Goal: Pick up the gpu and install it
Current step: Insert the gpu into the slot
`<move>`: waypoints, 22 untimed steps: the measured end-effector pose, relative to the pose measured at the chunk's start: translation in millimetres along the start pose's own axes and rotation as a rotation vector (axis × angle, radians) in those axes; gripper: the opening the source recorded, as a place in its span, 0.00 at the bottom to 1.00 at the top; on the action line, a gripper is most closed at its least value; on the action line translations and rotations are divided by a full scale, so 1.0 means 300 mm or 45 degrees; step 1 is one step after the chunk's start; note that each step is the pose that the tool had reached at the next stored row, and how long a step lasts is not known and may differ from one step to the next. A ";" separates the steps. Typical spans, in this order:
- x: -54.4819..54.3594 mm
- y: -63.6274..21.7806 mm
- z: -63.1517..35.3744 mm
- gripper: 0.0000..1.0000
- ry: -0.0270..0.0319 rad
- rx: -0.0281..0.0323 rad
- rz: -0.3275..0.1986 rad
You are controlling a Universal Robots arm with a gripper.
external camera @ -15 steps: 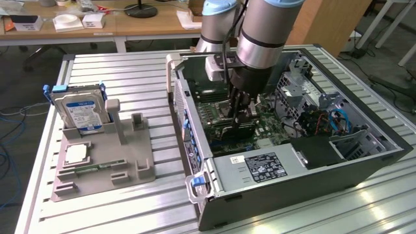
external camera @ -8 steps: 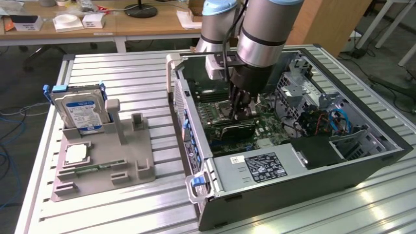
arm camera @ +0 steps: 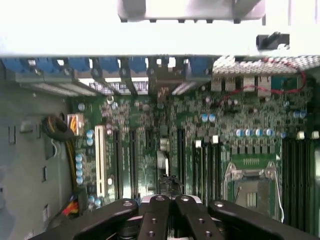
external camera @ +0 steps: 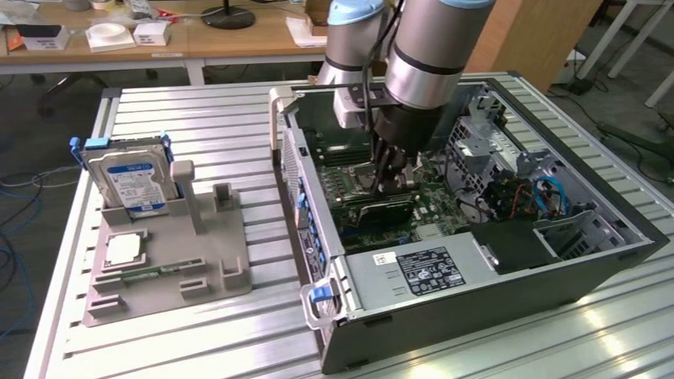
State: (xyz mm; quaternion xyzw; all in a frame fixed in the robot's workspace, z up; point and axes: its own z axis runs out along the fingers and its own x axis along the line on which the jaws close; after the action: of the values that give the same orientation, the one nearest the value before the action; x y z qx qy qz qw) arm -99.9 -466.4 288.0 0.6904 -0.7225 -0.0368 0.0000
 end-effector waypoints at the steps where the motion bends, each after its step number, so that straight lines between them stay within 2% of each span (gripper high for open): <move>1: 0.000 -0.002 0.000 0.10 0.0010 -0.0228 0.001; 16: -0.001 -0.032 0.001 0.10 0.0163 -0.3689 0.018; 17: -0.001 -0.034 0.002 0.10 0.0173 -0.3938 0.019; 22: -0.002 -0.041 0.003 0.10 0.0225 -0.5065 0.023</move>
State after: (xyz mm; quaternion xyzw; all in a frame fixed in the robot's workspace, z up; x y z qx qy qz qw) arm -87.7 -466.4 286.6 0.6706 -0.7071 -0.1727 0.1431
